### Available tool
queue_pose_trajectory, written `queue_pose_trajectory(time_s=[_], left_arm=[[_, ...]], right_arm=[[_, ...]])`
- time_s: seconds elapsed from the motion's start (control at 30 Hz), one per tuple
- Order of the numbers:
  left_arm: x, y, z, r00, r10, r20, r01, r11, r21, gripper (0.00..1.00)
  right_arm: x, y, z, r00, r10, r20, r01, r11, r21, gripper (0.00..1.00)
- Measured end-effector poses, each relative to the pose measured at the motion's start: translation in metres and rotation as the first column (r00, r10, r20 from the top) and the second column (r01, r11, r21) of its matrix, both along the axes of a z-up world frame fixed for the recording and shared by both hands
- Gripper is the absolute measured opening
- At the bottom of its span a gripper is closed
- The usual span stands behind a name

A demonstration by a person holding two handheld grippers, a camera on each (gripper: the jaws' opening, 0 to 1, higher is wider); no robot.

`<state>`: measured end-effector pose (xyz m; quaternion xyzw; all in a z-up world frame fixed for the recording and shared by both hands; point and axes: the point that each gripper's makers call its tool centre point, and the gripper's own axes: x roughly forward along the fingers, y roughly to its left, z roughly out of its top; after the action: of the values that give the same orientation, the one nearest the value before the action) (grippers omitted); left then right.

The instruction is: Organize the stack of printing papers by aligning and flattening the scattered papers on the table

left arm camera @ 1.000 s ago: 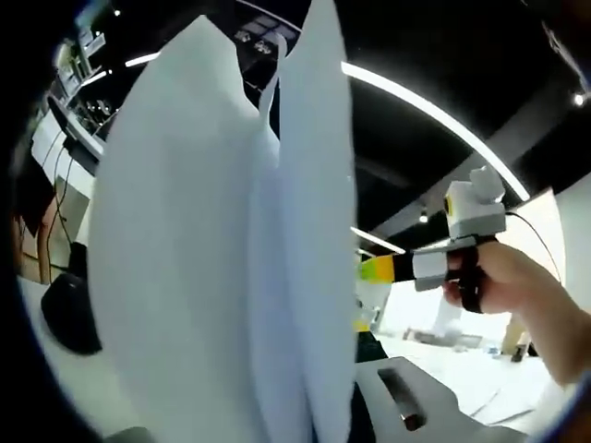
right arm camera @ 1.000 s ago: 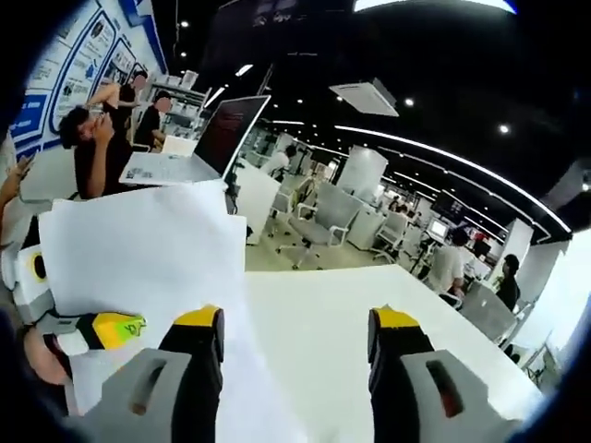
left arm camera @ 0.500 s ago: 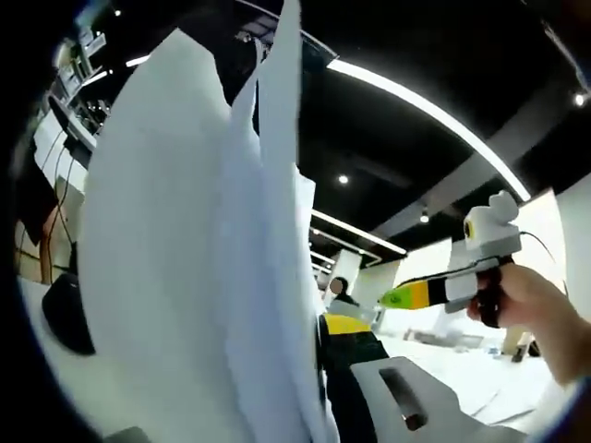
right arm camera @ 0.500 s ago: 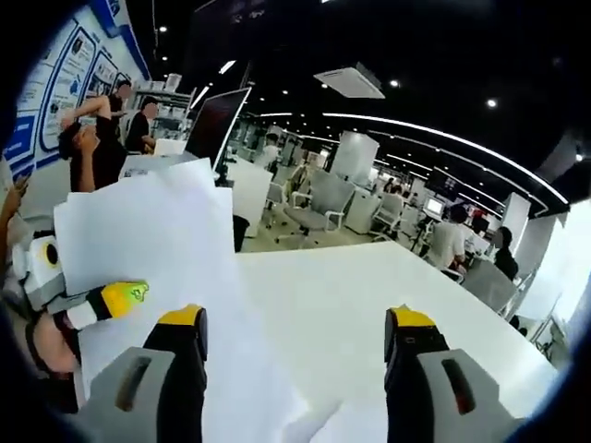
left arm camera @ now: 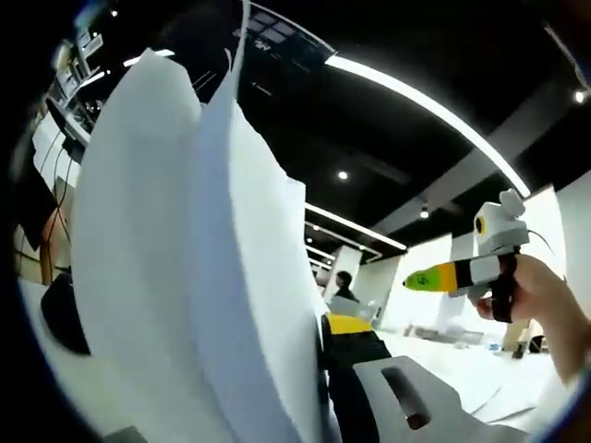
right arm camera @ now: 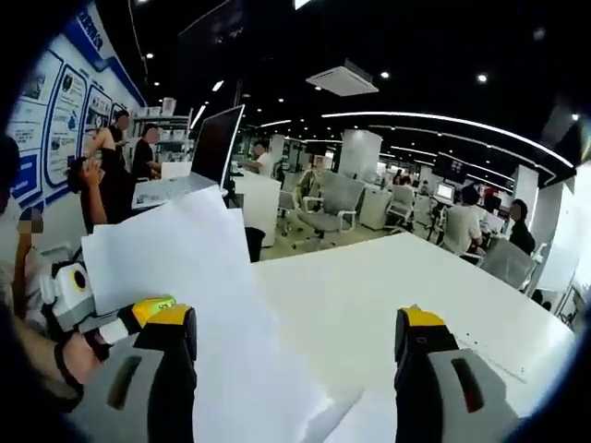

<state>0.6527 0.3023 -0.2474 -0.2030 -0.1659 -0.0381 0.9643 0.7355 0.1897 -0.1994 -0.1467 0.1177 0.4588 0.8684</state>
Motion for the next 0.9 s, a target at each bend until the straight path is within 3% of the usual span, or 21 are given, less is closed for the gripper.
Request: queue_pose_trajectory(time_s=[0.23,0.33,0.9], left_arm=[[-0.001,-0.003,0.0,1.0,-0.01,-0.005,0.01,1.0,0.004,0.1],[-0.001,-0.003,0.0,1.0,-0.008,-0.004,0.008,1.0,0.005,0.1],[0.0,-0.008,0.0,1.0,-0.019,-0.006,0.019,1.0,0.01,0.1]], right_arm=[[-0.007,-0.01,-0.006,1.0,0.014,-0.027,-0.014,1.0,-0.004,0.89],[-0.003,-0.022,-0.011,0.998,-0.03,-0.055,0.03,1.0,-0.003,0.9],[-0.001,-0.064,-0.03,0.991,-0.089,-0.097,0.087,0.996,-0.024,0.9]])
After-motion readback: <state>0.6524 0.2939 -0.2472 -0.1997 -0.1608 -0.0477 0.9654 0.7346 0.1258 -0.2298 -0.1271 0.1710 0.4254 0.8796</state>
